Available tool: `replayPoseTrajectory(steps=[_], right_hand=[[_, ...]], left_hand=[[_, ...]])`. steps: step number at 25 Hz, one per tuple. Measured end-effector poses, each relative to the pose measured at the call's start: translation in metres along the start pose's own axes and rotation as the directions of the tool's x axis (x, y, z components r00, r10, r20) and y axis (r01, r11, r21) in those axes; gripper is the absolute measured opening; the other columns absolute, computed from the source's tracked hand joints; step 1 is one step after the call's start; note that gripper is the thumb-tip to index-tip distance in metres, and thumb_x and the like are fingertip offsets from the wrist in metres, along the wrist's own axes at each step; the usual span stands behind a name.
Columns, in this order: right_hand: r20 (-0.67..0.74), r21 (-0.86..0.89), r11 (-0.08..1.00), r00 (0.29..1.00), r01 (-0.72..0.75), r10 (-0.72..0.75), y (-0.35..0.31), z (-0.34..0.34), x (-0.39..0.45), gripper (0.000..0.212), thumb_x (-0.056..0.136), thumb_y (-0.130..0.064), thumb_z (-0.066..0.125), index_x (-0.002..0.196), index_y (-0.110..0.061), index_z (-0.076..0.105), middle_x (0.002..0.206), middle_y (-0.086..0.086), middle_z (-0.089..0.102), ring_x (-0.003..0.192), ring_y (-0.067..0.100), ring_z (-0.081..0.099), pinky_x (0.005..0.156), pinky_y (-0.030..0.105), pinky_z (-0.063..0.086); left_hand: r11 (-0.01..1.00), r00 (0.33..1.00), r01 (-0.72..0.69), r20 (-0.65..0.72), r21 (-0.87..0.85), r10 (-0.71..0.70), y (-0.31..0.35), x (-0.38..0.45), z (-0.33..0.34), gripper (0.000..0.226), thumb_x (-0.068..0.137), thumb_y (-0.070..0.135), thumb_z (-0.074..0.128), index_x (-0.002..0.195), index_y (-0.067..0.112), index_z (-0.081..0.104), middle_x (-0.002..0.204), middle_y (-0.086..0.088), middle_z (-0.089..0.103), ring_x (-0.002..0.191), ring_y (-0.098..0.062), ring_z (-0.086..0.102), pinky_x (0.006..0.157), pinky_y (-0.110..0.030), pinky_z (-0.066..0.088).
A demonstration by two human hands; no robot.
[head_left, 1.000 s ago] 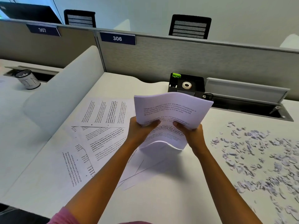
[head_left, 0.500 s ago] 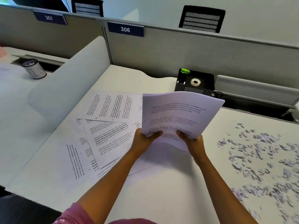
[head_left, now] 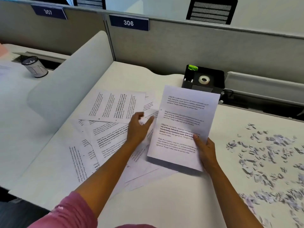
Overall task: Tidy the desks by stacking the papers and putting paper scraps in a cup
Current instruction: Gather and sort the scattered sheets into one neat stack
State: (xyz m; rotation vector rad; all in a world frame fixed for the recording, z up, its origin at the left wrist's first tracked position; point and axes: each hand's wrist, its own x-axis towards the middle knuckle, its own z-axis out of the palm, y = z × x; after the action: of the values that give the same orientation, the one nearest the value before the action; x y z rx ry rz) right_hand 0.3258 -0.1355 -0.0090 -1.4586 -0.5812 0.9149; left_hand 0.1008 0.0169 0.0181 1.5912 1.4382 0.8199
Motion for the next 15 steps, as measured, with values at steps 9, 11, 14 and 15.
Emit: replayPoseTrajectory(steps=[9,11,14,15], right_hand=[[-0.028,-0.004,1.0,1.0,0.0,0.0,0.004,-0.003,0.0,0.012,0.095,-0.019,0.063,0.104,-0.021,0.07,0.102,-0.004,0.076,0.093,0.016,0.072,0.078,0.027,0.058],[-0.019,-0.022,1.0,1.0,-0.001,0.0,0.005,-0.004,0.0,0.01,0.095,-0.019,0.063,0.102,-0.021,0.07,0.098,-0.006,0.077,0.09,0.014,0.073,0.075,0.024,0.057],[-0.02,-0.044,0.999,1.0,0.01,-0.011,0.009,-0.006,0.003,0.012,0.095,-0.019,0.063,0.104,-0.018,0.07,0.097,-0.005,0.076,0.087,0.012,0.072,0.074,0.025,0.056],[-0.029,-0.043,0.999,1.0,0.005,-0.006,0.01,-0.006,0.005,0.012,0.095,-0.019,0.064,0.105,-0.017,0.07,0.098,-0.004,0.076,0.088,0.013,0.072,0.076,0.028,0.056]], left_hand=[[0.744,0.985,-0.012,0.134,0.668,-0.105,-0.039,0.06,-0.006,0.104,0.088,0.067,0.047,0.154,0.0,0.003,0.16,-0.025,-0.002,0.148,-0.04,-0.006,0.121,-0.046,-0.001],[0.723,0.986,-0.017,0.133,0.691,-0.104,-0.038,0.062,-0.005,0.092,0.094,0.06,0.043,0.153,-0.002,0.007,0.16,-0.026,0.003,0.148,-0.042,-0.001,0.121,-0.047,0.005],[0.721,0.988,-0.006,0.117,0.693,-0.104,-0.034,0.067,-0.01,0.08,0.097,0.05,0.046,0.151,-0.003,0.019,0.158,-0.023,0.018,0.147,-0.04,0.012,0.119,-0.047,0.02],[0.712,0.99,-0.015,0.109,0.702,-0.087,-0.034,0.068,-0.01,0.076,0.096,0.049,0.047,0.148,-0.003,0.026,0.154,-0.022,0.027,0.144,-0.04,0.021,0.116,-0.048,0.027]])
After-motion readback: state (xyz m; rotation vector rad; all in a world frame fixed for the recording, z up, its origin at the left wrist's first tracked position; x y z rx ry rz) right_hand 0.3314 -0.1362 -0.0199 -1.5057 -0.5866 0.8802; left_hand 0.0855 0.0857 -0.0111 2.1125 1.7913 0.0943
